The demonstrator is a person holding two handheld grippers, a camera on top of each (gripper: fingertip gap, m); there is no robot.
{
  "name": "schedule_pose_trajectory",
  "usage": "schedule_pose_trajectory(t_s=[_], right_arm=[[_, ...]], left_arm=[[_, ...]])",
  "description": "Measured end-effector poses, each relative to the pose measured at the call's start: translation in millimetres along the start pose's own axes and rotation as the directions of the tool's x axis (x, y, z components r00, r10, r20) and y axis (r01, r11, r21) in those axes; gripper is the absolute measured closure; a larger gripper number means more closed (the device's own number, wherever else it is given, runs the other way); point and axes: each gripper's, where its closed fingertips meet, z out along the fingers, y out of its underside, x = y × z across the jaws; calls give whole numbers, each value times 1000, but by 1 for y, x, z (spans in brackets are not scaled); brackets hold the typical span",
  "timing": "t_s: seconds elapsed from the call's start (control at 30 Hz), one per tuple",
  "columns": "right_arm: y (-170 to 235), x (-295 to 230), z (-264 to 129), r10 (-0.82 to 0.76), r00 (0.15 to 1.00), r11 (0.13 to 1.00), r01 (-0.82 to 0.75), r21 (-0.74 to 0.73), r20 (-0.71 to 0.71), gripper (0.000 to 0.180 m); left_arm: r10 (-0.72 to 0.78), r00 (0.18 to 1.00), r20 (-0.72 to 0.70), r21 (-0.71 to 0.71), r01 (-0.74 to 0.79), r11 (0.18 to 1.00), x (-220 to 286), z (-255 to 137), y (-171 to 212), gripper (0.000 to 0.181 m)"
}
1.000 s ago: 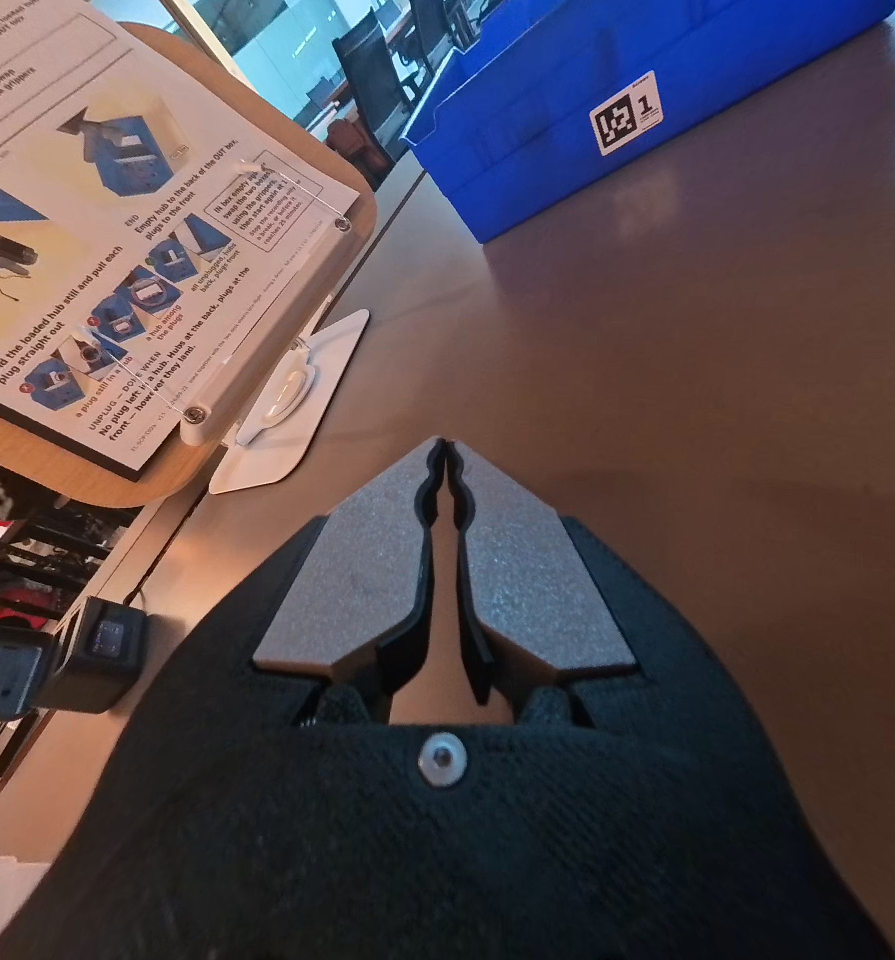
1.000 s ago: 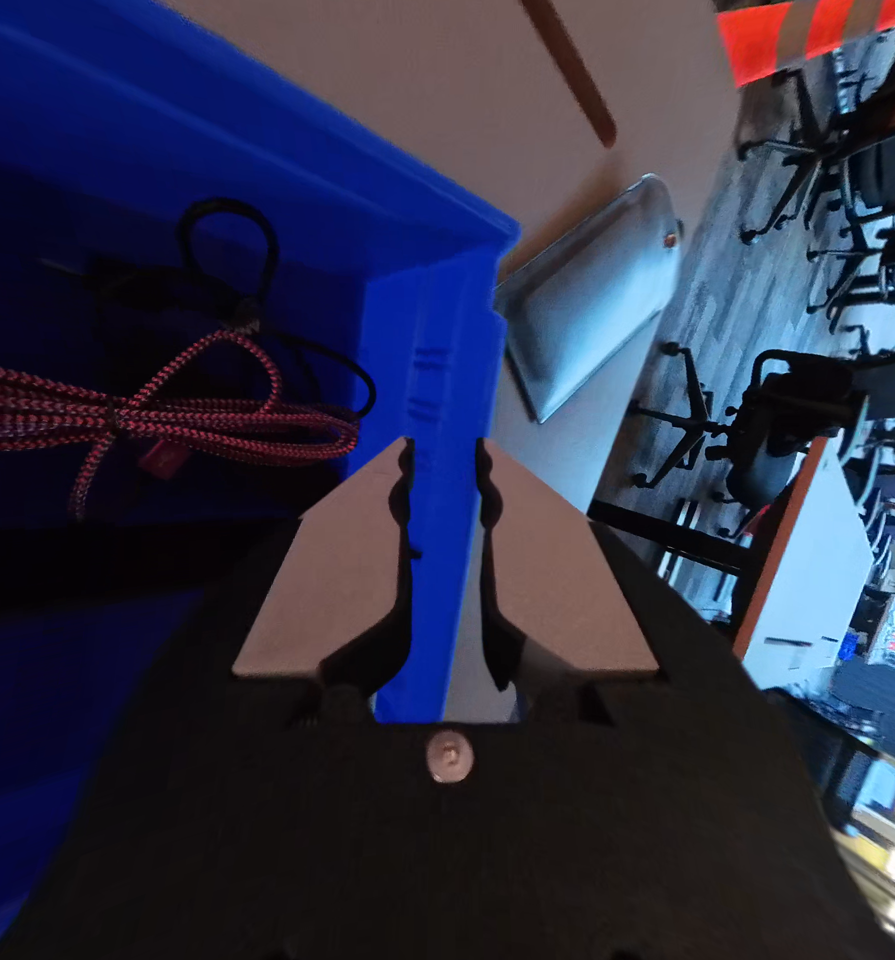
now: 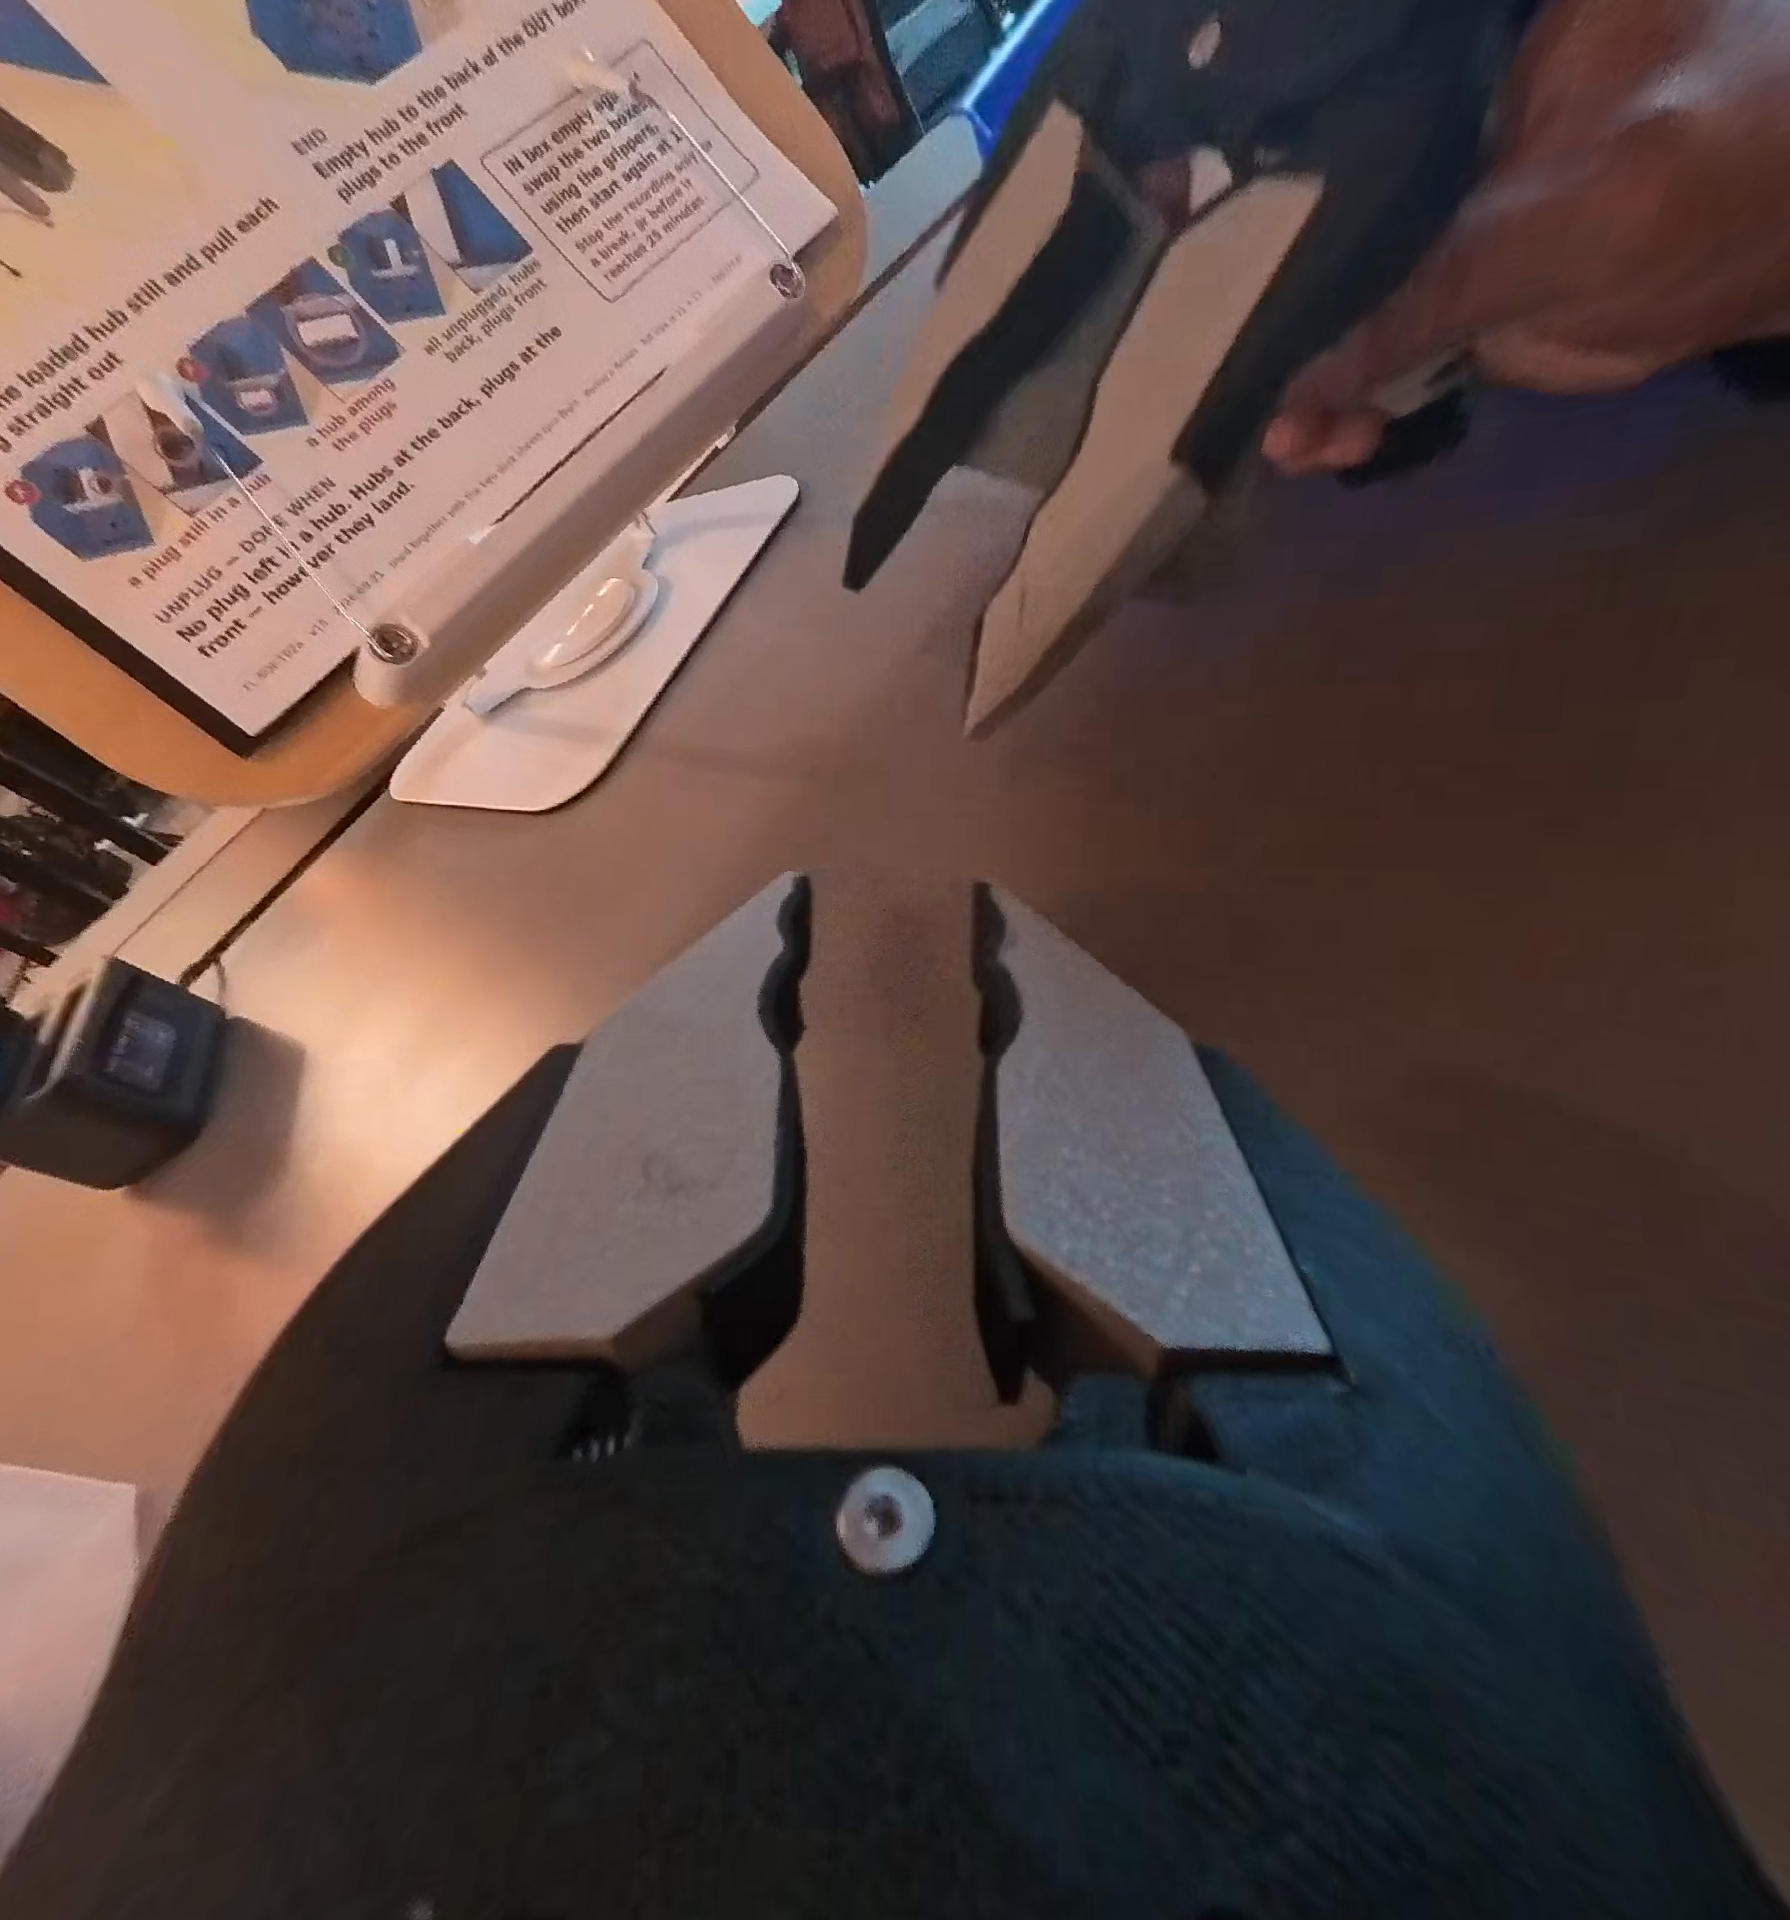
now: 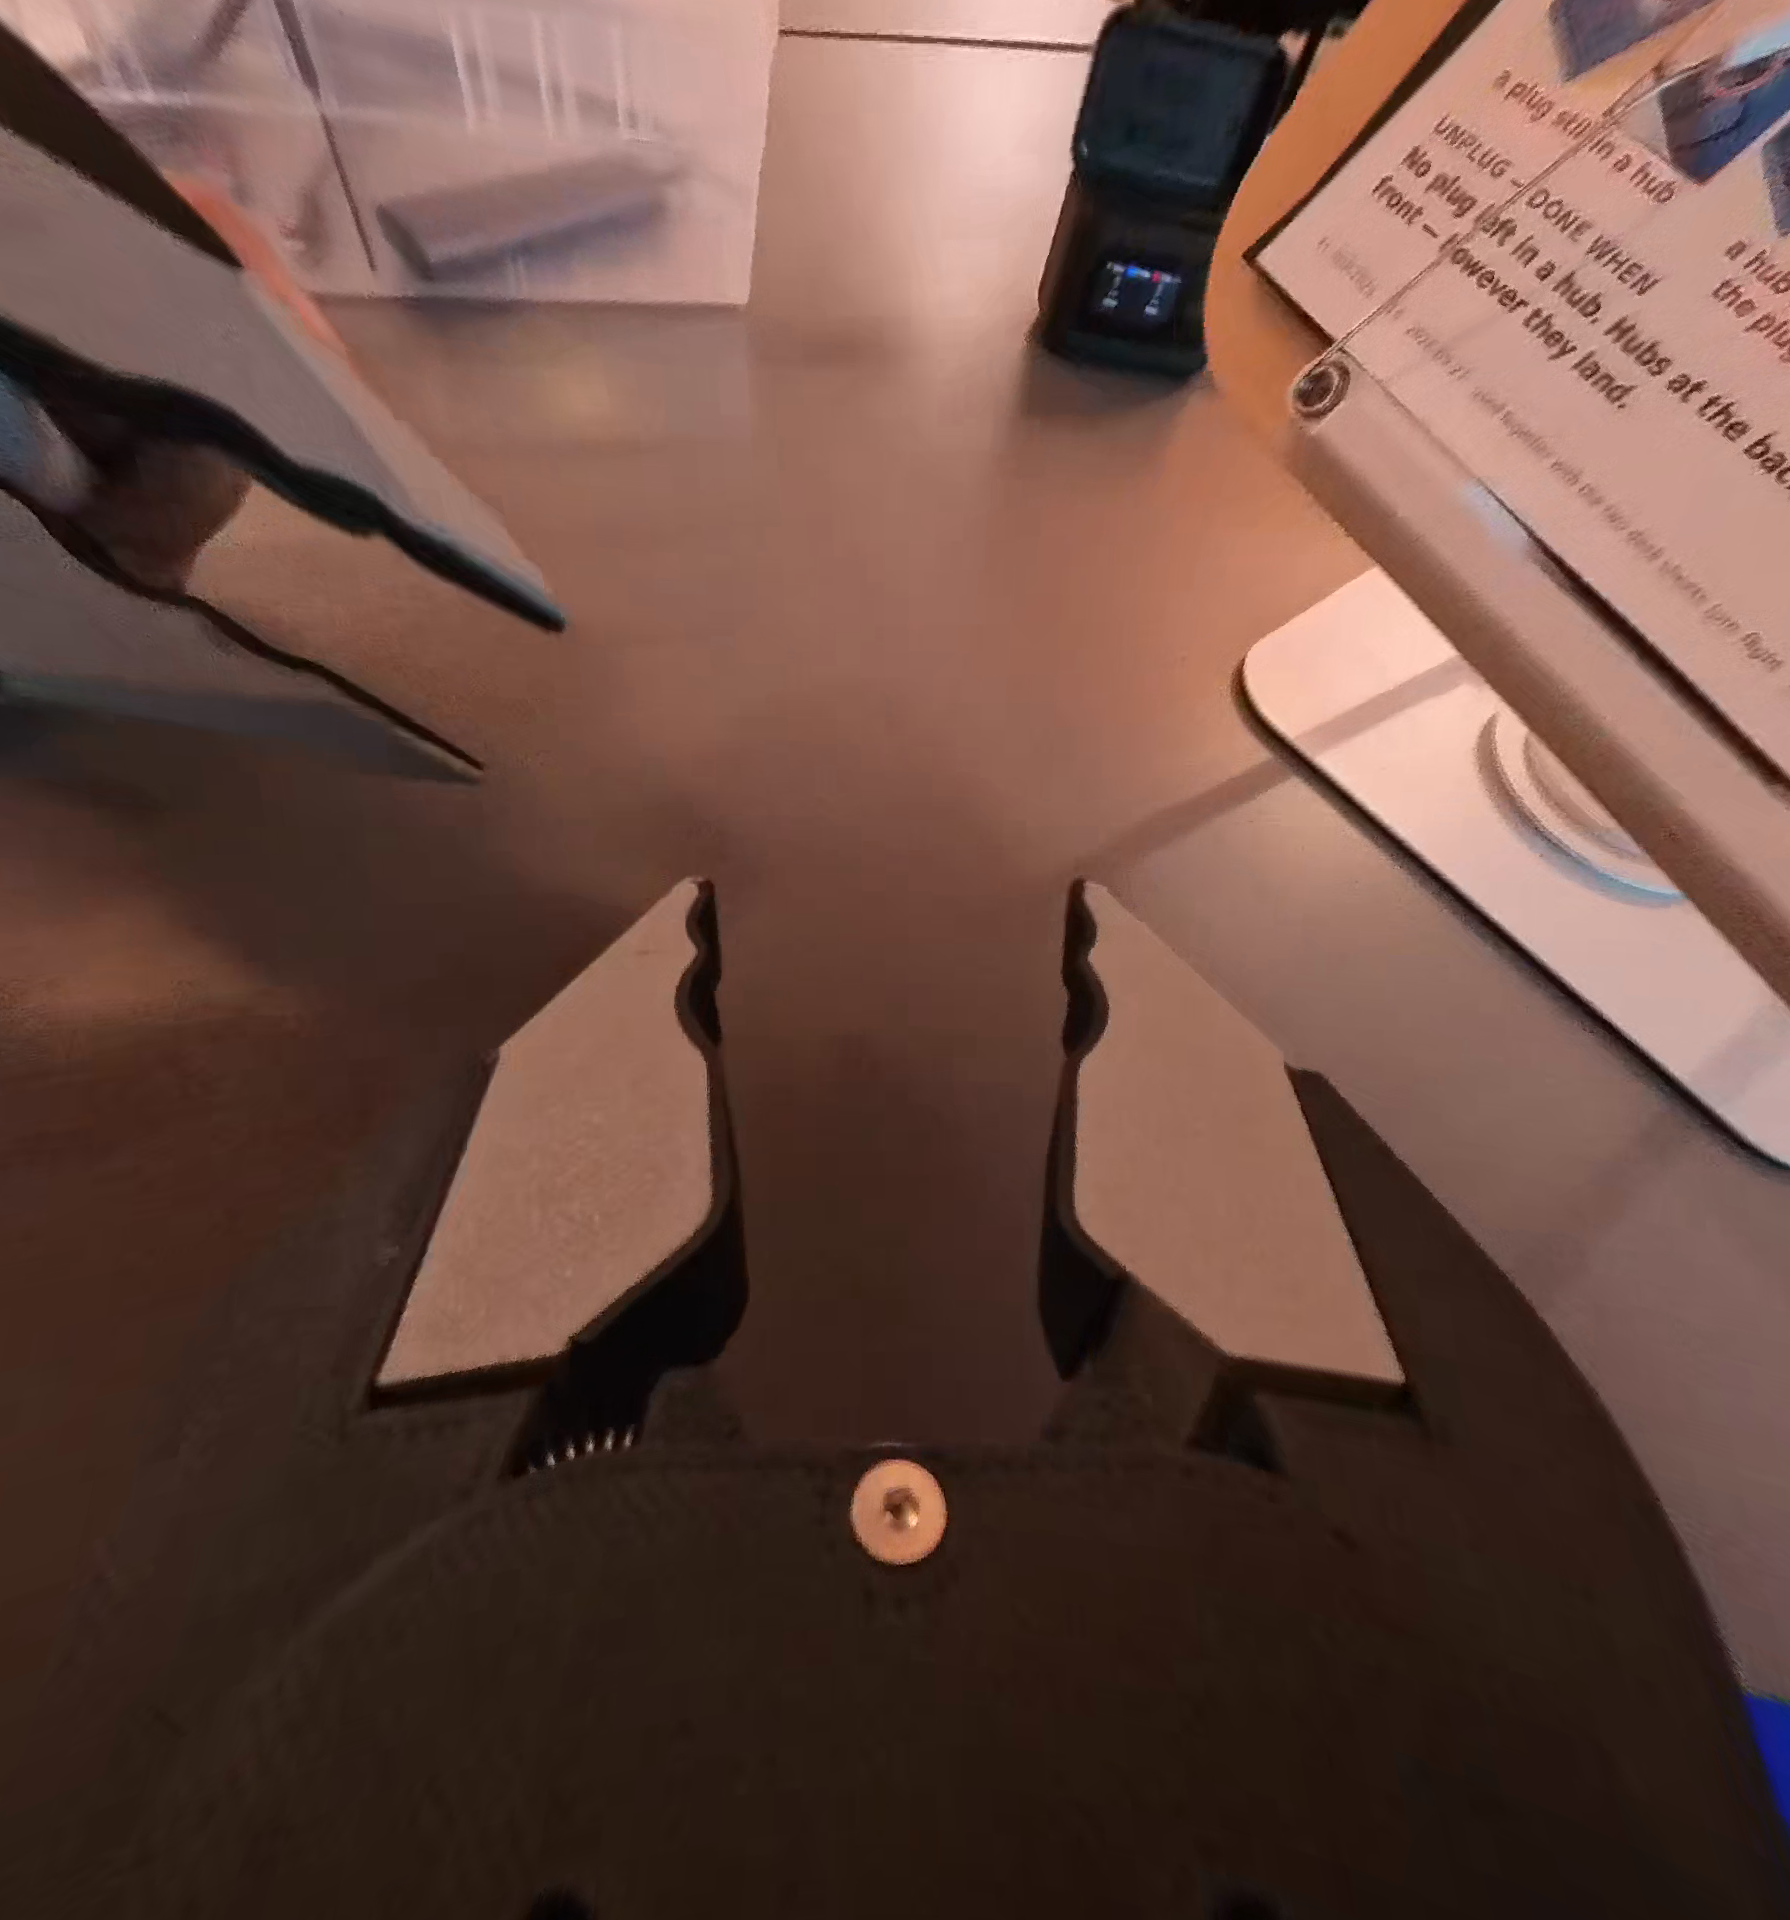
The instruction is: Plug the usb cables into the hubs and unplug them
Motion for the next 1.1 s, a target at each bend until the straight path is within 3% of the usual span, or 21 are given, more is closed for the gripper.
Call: schedule_pose_trajectory(t_s=[0.23, 0.33, 0.47, 0.53, 0.6, 0.67, 0.77, 0.87, 0.97, 1.03, 1.1], right_arm=[[18, -6, 21, 39, 996, 996, -33, -85, 74, 107], [19, -6, 19, 67, 995, 995, -60, -85, 77, 104], [17, -15, 11, 103, 984, 994, -95, -60, 142, 105], [16, -19, 7, 115, 980, 993, -108, -51, 161, 107], [16, -25, 3, 114, 978, 993, -109, -42, 173, 107], [17, -33, 0, 106, 977, 994, -100, -44, 185, 106], [20, -47, -6, 112, 969, 993, -100, -63, 222, 105], [24, -60, -12, 101, 964, 993, -83, -82, 247, 104], [26, -68, -16, 52, 968, 996, -34, -78, 244, 105], [23, -74, -18, 30, 968, 997, -13, -71, 248, 105], [20, -81, -20, 16, 966, 998, -1, -59, 259, 106]], left_arm=[[-163, 986, -43, 38, 165, 986, -11, -5, -3, 136], [-336, 937, -96, 17, 339, 941, -11, -10, -1, 129], [-477, 875, -88, 8, 479, 878, -35, -48, -13, 123], [-478, 878, -24, 70, 479, 875, -68, -84, -38, 130], [-463, 881, 98, 140, 448, 883, -112, -124, -66, 159], [-410, 876, 254, 170, 377, 910, -159, -156, -81, 164], [-336, 834, 438, -9, 378, 926, -228, -166, -41, 156], [-419, 802, 426, -315, 565, 763, -254, -141, 50, 125], [-469, 733, 493, -570, 679, 462, -255, -130, 144, 114], [-508, 690, 515, -664, 697, 272, -243, -127, 179, 105], [-534, 665, 523, -680, 703, 209, -239, -116, 191, 98]])
